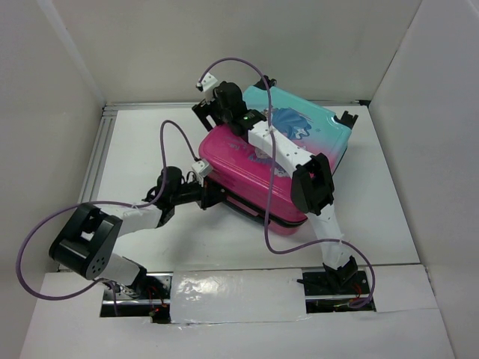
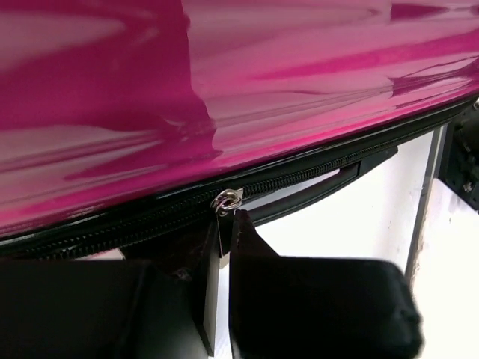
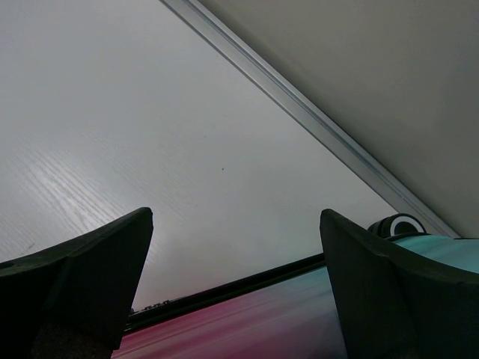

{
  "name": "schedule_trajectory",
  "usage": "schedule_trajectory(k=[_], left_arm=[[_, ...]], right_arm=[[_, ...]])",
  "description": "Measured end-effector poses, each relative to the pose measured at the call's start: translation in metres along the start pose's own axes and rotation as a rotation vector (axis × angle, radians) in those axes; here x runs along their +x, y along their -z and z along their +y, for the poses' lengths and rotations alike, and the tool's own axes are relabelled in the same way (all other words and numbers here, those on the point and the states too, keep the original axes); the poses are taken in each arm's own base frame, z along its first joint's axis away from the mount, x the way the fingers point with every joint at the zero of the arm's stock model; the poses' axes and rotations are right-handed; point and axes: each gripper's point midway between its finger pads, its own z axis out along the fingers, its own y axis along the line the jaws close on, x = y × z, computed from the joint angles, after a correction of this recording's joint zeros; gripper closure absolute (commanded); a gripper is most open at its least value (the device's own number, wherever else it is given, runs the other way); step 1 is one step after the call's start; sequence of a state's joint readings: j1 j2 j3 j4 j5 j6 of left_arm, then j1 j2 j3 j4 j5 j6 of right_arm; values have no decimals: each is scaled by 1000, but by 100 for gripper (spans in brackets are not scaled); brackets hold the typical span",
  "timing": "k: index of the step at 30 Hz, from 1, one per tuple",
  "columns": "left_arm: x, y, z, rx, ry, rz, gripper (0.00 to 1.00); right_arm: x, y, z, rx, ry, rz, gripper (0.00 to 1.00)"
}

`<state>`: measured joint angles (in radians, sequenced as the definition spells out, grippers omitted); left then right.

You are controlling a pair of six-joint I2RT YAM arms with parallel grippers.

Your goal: Pack the luggage

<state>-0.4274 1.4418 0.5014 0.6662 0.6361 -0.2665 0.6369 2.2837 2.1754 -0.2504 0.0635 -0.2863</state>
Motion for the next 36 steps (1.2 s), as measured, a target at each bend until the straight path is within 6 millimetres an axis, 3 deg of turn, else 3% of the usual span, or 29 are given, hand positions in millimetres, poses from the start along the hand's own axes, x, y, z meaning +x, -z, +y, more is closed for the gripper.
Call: schedule_trajectory(k=[12,18,22,25,36], left_arm=[[-6,7,-2,-15,12,6,100],[-5,12,-1,-37,19,8,100],[-14,24,11,-89,20,-21,100],[-24,39,33,-163,36,-57,100],[-27,61,57,-174,117,-74,100]], right_arm=[[-7,0,21,-112,8,-48,8],[-9,6,44,-127,58,-58,12],[-12,17,74,-150,129,-88,12],[-12,28,101,-201,169,-110,14],[-16,32,111,-254,175,-156,20]])
